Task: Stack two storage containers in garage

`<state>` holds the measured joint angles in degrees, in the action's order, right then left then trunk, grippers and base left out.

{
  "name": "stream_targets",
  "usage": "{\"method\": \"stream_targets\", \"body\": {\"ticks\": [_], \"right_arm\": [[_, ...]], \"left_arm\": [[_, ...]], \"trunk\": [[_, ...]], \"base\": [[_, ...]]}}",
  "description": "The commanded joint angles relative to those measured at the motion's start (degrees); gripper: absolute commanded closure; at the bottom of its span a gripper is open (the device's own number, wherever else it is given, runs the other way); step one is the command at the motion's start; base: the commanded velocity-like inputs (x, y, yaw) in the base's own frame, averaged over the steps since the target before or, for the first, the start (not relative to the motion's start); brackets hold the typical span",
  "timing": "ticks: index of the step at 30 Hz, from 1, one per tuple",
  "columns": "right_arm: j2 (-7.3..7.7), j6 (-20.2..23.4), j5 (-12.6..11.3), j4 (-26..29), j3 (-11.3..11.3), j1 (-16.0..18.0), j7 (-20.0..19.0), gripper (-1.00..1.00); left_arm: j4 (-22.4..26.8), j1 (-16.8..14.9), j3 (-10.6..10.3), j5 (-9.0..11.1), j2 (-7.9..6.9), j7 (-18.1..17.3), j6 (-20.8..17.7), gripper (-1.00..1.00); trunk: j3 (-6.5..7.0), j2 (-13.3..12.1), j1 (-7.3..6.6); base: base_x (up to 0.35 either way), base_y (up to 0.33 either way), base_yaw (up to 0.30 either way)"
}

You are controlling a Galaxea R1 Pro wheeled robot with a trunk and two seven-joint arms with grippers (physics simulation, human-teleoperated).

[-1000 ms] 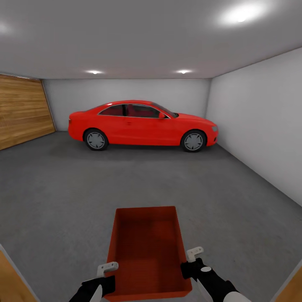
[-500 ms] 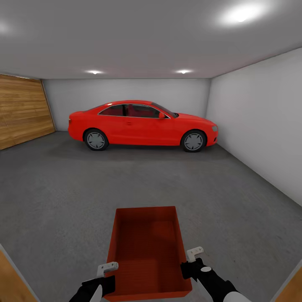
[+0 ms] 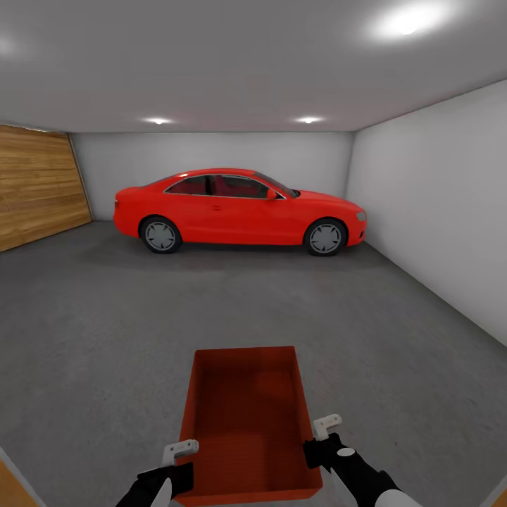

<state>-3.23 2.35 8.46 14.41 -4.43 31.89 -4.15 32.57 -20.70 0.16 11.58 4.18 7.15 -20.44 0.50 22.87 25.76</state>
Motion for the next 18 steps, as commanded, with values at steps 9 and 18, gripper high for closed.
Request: {"method": "stream_targets", "body": {"ticks": [9,18], "right_arm": [[-2.06,-0.4,0.0,0.3,-0.1,0.0,-1.9,1.00],[-2.06,-0.4,0.0,0.3,-0.1,0.0,-1.9,1.00]], "left_arm": [[0.0,0.0,0.2,-0.9,0.04,0.7,-0.5,1.00],[0.0,0.0,0.2,-0.9,0.04,0.7,-0.5,1.00]], "trunk": [[-0.02,0.0,0.02],[-0.02,0.0,0.02]], "base": [[0.085,0.000,0.000],[0.017,0.000,0.000]]}}
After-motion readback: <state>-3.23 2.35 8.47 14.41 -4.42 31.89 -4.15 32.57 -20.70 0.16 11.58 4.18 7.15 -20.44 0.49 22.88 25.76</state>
